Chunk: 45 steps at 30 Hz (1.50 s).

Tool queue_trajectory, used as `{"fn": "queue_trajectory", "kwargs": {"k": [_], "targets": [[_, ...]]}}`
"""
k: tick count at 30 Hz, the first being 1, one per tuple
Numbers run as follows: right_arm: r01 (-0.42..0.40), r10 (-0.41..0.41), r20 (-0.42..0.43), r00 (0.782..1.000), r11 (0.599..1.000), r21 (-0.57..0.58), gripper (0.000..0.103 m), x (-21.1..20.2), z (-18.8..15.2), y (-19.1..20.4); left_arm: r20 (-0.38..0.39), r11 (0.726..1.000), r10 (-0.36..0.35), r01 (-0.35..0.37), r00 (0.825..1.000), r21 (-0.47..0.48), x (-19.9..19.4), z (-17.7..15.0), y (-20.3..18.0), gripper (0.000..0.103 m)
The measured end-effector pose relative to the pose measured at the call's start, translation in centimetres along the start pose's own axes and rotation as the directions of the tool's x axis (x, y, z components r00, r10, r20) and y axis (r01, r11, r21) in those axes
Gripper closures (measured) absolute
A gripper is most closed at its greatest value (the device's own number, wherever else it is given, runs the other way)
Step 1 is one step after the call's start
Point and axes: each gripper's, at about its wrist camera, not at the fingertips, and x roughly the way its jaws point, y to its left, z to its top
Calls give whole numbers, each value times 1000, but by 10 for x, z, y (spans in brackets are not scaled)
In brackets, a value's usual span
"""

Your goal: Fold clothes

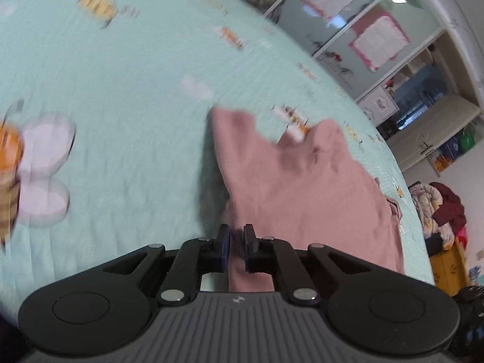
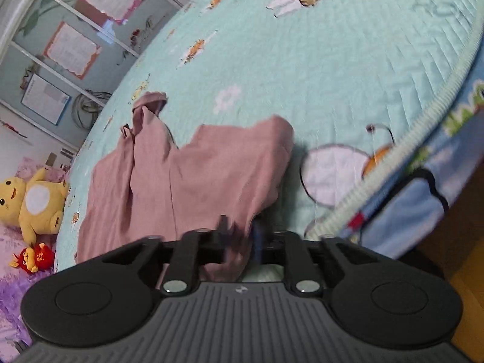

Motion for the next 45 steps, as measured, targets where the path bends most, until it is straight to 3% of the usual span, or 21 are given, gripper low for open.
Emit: {"fn": "queue_trajectory", "kwargs": {"k": [1, 3, 4, 7, 11, 16, 20, 21, 24, 29, 33, 37, 38, 40, 43, 45], "targets": [[-14, 14, -2, 1000, 1000, 22, 62, -2, -1, -2, -6, 1000, -1, 1, 1000, -2, -5, -5, 1, 91], [-44, 45, -33, 998, 998, 47, 59, -5, -7, -3, -14, 1000, 3, -3, 1000, -9, -15, -15, 4, 60], [-59, 62, -57, 996, 997, 54, 59, -5, -11, -2, -20, 1000, 1, -2, 1000, -16, -20, -20, 6, 57], [-97, 102, -150, 983, 994, 40, 59, -1, -29, 4, -49, 999, -36, 35, 998, -23, -27, -35, 5, 56], [-173, 176, -259, 950, 984, 36, 58, 14, -57, 26, -97, 995, -97, 94, 991, -27, -22, -52, -7, 56], [-215, 201, -322, 925, 977, -8, 62, 26, -85, 51, -144, 992, -129, 127, 981, -18, -5, -68, -25, 53], [-221, 197, -328, 924, 975, -37, 75, 32, -94, 64, -154, 987, -162, 162, 975, -15, 3, -75, -37, 58], [-220, 195, -326, 925, 974, -43, 79, 32, -95, 65, -152, 986, -167, 168, 974, -8, 4, -76, -39, 71], [-219, 189, -319, 929, 974, -60, 91, 33, -97, 68, -133, 984, -180, 180, 975, -15, 2, -72, -41, 91], [-280, 212, -327, 921, 943, -178, 101, 28, -99, 87, -15, 979, -205, 206, 979, 16, -26, -45, -48, 96], [-439, 314, -371, 874, 838, -325, 101, 7, -114, 133, 125, 977, -205, 196, 971, 82, -62, -14, -57, 96], [-615, 415, -487, 769, 687, -387, 100, -7, -136, 177, 302, 984, -177, 160, 937, 79, -102, 18, -49, 97], [-635, 416, -513, 751, 668, -388, 98, -5, -141, 184, 314, 990, -141, 133, 939, 47, -104, 24, -41, 96], [-643, 383, -569, 728, 668, -375, 83, 5, -148, 192, 312, 997, -54, 66, 949, -28, -102, 33, -22, 96], [-634, 365, -584, 725, 684, -360, 80, 9, -141, 187, 237, 993, 66, -40, 969, -111, -90, 23, 5, 96], [-644, 396, -568, 721, 686, -339, 78, 1, -125, 179, 166, 991, 71, -50, 984, -127, -83, 2, 13, 94]]}}
